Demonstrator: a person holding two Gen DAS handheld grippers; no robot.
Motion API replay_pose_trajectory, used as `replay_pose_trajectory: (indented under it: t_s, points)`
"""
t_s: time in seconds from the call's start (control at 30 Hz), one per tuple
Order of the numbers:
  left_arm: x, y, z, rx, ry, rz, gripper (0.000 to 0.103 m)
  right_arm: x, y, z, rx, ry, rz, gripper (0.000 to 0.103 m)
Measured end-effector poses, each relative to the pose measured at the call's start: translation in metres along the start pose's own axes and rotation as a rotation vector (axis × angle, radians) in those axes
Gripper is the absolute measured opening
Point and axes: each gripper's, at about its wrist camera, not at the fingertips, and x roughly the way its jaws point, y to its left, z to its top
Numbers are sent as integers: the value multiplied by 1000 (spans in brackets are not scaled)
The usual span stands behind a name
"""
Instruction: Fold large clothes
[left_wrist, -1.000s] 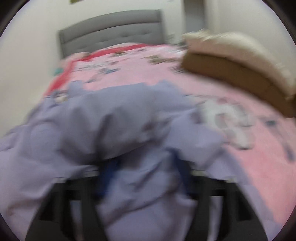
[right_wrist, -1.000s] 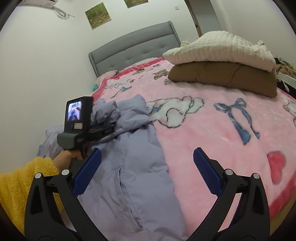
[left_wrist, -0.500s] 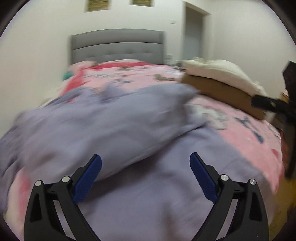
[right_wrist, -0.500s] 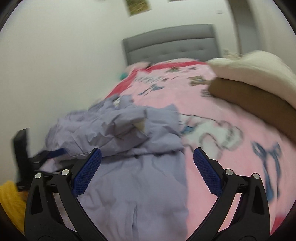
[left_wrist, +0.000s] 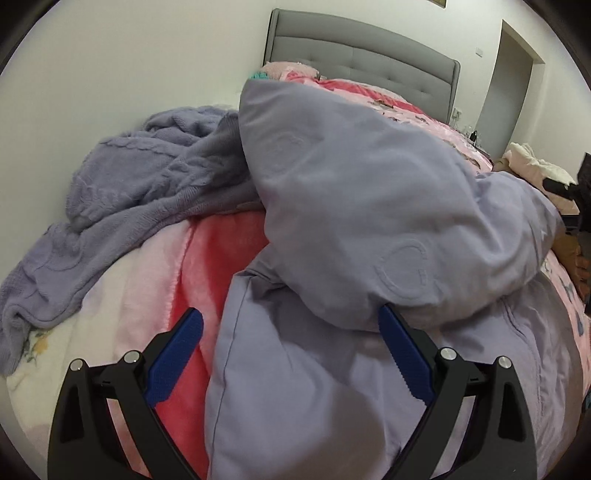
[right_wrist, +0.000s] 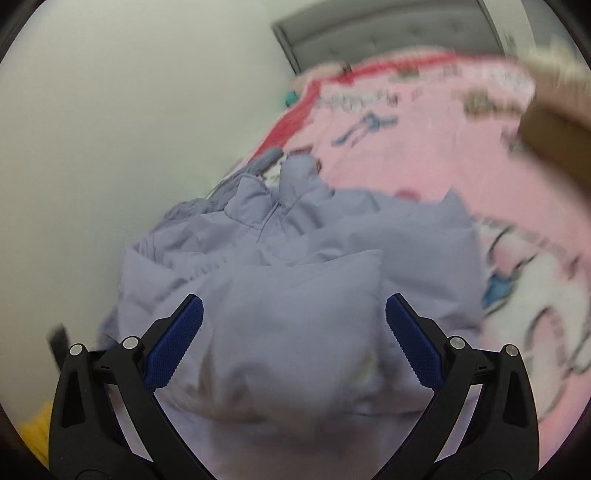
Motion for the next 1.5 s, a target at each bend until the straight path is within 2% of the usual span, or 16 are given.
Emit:
replay_pose_trajectory:
  t_s: [0.03, 0.07, 0.17, 0.23, 0.43, 0.5, 0.63, 0.73, 0.83, 0.9, 1.13, 1.23, 1.27, 1.3, 1.4, 1.5]
  points:
    - [4, -2, 1, 10, 2, 4, 92, 10, -3, 1, 38, 43, 18, 81]
    - [7, -6, 1, 28, 4, 2, 84, 18, -5, 1, 60, 69, 11, 57]
    - [10, -20, 7, 103, -2, 26, 59, 20, 3, 1, 48, 82, 0, 31]
    - [12, -24, 8, 113, -6, 52, 56, 5, 27, 7, -76, 37, -32, 26]
    - [4, -14, 1, 66, -71, -64, 56, -59, 99, 45, -368, -185, -191, 21]
    - [0, -12, -1, 64, -82, -67, 56, -59, 91, 59, -362, -172, -266, 21]
    - [-1, 2, 4, 11, -58, -80, 56, -37, 44, 60, -253, -54, -271, 21]
    - [-1, -11, 10, 140, -42, -9, 56, -30, 38, 40, -280, -59, -282, 21]
    - [-4, -24, 20, 295, -94, 77, 56, -37, 38, 31, -246, -110, -236, 21]
    - [5, -29, 28, 366, -63, 59, 57, -36, 37, 32, -229, -115, -232, 22]
    - [15, -43, 10, 806, 39, 12, 57, -41, 40, 31, -254, -100, -243, 23]
    - [15, -41, -10, 953, 15, 47, 57, -42, 42, 29, -261, -100, -249, 23]
    - [15, -40, -15, 982, -11, 58, 55, -43, 42, 28, -253, -107, -246, 23]
    - [14, -40, -17, 996, -43, 67, 46, -43, 41, 28, -246, -111, -244, 24]
    - [17, -42, -10, 959, -86, 99, 36, -42, 38, 27, -218, -118, -235, 25]
    - [27, -48, 4, 939, -87, 112, 36, -40, 34, 26, -196, -110, -238, 25]
